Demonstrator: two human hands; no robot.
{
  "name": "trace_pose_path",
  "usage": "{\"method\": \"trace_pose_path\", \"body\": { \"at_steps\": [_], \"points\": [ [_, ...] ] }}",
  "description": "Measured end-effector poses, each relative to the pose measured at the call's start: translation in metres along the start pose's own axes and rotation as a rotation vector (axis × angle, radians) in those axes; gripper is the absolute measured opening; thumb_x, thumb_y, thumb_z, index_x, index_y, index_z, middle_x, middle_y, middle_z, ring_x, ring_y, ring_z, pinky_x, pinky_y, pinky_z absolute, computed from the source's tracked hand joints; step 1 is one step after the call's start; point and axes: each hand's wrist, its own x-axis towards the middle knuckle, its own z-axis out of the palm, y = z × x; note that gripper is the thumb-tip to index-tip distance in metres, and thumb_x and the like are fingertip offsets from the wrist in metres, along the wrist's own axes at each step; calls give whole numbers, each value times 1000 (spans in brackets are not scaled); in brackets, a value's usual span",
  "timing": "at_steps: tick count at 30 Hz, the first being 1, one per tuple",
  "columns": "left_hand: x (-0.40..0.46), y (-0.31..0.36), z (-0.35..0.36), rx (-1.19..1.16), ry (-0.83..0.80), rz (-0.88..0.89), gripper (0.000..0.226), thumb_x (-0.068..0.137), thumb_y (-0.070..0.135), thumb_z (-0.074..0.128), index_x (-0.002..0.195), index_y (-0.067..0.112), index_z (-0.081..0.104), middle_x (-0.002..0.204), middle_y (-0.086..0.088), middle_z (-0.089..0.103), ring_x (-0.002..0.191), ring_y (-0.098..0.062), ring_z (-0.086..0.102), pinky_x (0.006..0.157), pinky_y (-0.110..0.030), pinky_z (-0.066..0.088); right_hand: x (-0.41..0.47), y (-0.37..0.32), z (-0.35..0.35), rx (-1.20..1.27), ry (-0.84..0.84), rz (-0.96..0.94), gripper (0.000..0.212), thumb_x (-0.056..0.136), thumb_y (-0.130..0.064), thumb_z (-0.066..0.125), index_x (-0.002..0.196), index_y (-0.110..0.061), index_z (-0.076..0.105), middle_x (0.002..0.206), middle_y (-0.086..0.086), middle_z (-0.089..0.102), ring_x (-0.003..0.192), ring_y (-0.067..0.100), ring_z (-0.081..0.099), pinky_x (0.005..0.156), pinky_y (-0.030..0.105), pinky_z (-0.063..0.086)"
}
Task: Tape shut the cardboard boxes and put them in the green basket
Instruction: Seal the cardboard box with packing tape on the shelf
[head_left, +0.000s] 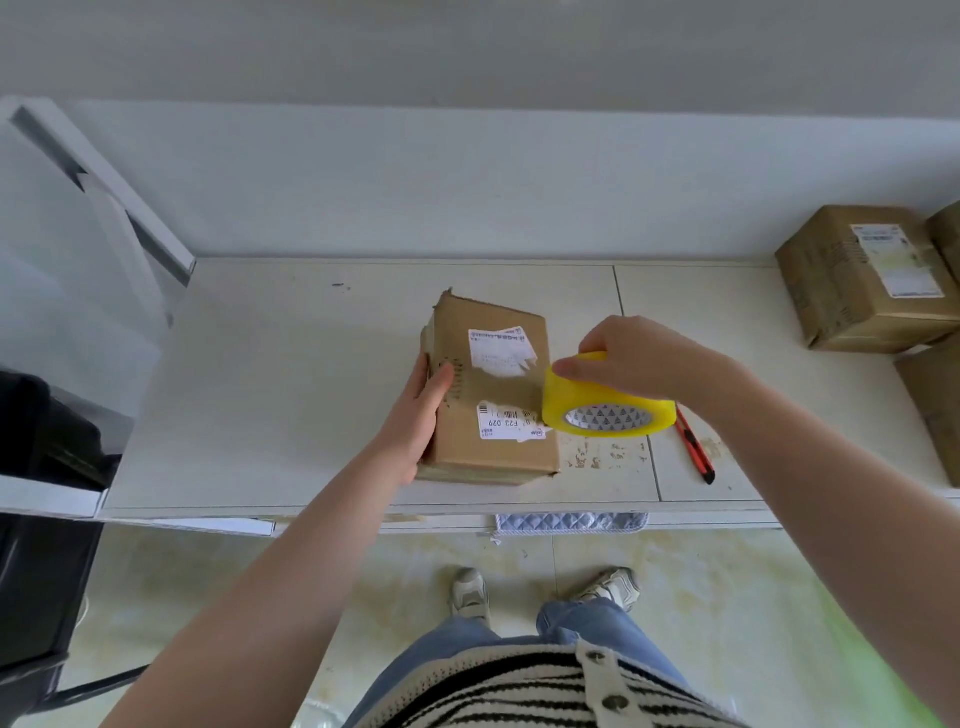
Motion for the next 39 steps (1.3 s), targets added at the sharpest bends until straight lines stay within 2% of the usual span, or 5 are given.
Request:
{"method": "trace_pose_path", "body": {
  "at_steps": [7, 24, 29, 33, 39],
  "points": [
    [15, -5, 0, 381, 197, 50, 52, 102, 50, 33, 131, 12, 55, 123, -3, 60, 109, -21, 55, 91, -36, 40, 14, -35, 6, -157, 101, 23, 51, 85, -73, 46, 81, -23, 57, 68, -11, 50, 61, 3, 44, 50, 24, 27],
    [20, -21, -7, 584, 328, 159, 40, 98, 54, 44, 70, 27, 53, 60, 6, 54, 60, -13, 53, 51, -27, 34, 32, 1, 43, -81, -72, 146, 67, 59, -87, 59, 89, -27, 55, 70, -13, 51, 67, 11, 52, 63, 29, 41],
    [17, -13, -4, 786, 351, 224, 42, 99, 49, 43, 122, 17, 56, 100, 1, 66, 102, -26, 64, 66, -26, 47, 37, 11, 64, 107, -196, 190, 68, 56, -87, 61, 80, -23, 63, 71, -7, 63, 67, 10, 61, 53, 26, 41],
    [14, -4, 24, 1076, 472, 234, 87, 96, 54, 46, 156, 13, -1, 158, -17, 23, 138, -37, 34, 105, -46, 38, 39, 14, 62, 122, -219, 192, 67, 52, -89, 59, 76, -27, 60, 73, -7, 64, 68, 11, 62, 57, 27, 44],
    [16, 1, 27, 1109, 371, 151, 120, 73, 78, 57, 154, 28, -15, 134, -15, 37, 111, -34, 53, 77, -39, 46, 32, 11, 60, 162, -187, 145, 57, 66, -77, 66, 65, -21, 57, 62, -5, 56, 61, 13, 56, 55, 28, 38]
  ]
}}
